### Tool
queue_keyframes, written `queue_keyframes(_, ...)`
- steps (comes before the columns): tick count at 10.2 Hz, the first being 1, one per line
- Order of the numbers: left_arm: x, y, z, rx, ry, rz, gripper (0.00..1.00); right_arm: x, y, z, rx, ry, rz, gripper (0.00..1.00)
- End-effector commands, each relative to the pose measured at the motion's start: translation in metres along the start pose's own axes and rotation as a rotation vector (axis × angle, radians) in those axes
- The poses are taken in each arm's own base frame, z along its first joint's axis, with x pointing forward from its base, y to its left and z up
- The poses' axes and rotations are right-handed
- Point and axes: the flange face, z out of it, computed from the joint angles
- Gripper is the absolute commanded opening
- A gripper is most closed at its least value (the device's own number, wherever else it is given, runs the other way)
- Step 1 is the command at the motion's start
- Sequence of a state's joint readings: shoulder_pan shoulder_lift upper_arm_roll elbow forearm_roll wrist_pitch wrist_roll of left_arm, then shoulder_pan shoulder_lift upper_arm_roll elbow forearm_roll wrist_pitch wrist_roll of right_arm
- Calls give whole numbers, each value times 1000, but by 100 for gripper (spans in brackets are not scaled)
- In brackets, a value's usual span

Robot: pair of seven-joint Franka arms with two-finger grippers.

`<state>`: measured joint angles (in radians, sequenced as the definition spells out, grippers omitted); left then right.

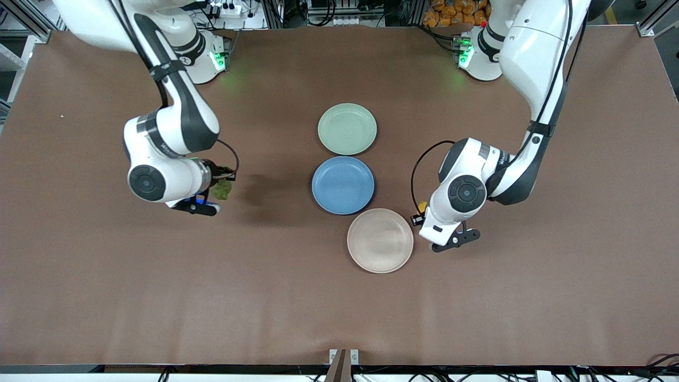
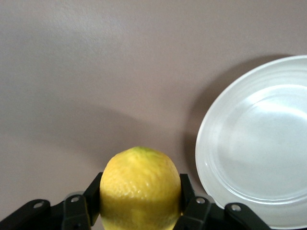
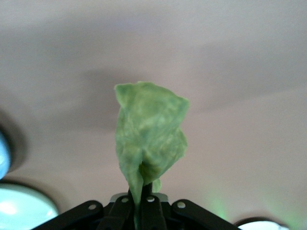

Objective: Place lemon and lettuce in plates
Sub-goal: 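Lift the lemon with the left gripper while the right gripper lifts the lettuce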

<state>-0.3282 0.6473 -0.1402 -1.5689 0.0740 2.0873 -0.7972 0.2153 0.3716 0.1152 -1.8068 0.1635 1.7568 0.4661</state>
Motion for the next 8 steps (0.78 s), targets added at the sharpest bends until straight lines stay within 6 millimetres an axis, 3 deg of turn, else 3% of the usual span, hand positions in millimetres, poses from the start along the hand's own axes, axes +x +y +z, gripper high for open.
queue_keyframes(1, -13, 22, 7, 3, 29, -24, 0, -18, -29, -5, 7, -5, 18, 0)
queue_keyframes(5, -25, 48, 15, -56, 76, -86, 0, -76, -113, 8, -19, 12, 102, 0)
queue_keyframes(8, -39, 73, 18, -133, 124, -167, 0, -115, -170, 30, -6, 64, 151, 0)
